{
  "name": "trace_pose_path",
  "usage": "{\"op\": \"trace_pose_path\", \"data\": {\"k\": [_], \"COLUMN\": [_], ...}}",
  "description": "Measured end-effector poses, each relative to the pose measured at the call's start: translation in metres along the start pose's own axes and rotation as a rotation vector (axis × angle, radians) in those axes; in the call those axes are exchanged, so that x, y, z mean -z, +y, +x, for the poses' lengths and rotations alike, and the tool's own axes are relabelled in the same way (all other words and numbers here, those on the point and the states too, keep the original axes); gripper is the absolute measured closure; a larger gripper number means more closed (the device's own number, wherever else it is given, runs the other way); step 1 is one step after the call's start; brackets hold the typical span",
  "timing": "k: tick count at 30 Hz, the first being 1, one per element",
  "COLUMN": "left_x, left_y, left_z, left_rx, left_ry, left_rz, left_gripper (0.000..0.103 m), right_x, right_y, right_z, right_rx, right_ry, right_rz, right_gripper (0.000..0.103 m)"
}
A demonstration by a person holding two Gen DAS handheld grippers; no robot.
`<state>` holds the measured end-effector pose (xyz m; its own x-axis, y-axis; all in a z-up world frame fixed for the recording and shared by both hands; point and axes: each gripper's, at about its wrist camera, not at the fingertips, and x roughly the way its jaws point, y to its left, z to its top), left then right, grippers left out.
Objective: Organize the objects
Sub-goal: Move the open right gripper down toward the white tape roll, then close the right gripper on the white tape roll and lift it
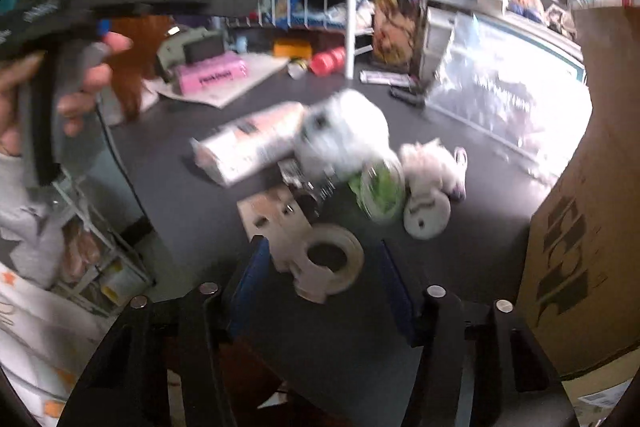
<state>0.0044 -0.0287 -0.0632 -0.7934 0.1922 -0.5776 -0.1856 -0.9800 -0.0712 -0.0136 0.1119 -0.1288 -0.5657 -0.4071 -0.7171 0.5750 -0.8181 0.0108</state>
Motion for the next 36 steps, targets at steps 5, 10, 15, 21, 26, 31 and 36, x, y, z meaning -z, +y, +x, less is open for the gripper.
{"op": "trace_pose_path", "data": {"k": [5,10,15,21,26,31,36], "left_x": [0.007,0.01,0.013,0.013,0.004,-0.016,-0.039], "left_y": [0.003,0.002,-0.004,-0.01,-0.023,-0.029,-0.035], "left_z": [0.01,0.014,0.019,0.023,0.023,0.02,0.018], "left_rx": [0.006,0.037,0.043,0.101,0.222,0.278,0.341], "left_ry": [0.035,0.063,0.093,0.126,0.156,0.187,0.215], "left_rz": [-0.019,-0.015,0.023,0.047,0.068,0.097,0.13], "left_gripper": [0.0,0.0,0.0,0.0,0.0,0.019,0.039], "right_x": [0.005,0.007,0.007,0.006,-0.01,-0.037,-0.056], "right_y": [0.0,0.001,-0.001,-0.004,0.004,0.015,0.019], "right_z": [0.007,0.009,0.01,0.004,-0.019,-0.045,-0.06], "right_rx": [-0.013,-0.001,-0.006,-0.031,-0.047,-0.024,0.019], "right_ry": [0.024,0.018,0.0,-0.033,-0.106,-0.184,-0.237], "right_rz": [-0.009,-0.032,-0.031,-0.016,-0.053,-0.134,-0.197], "right_gripper": [0.059,0.062,0.067,0.067,0.067,0.067,0.067]}}
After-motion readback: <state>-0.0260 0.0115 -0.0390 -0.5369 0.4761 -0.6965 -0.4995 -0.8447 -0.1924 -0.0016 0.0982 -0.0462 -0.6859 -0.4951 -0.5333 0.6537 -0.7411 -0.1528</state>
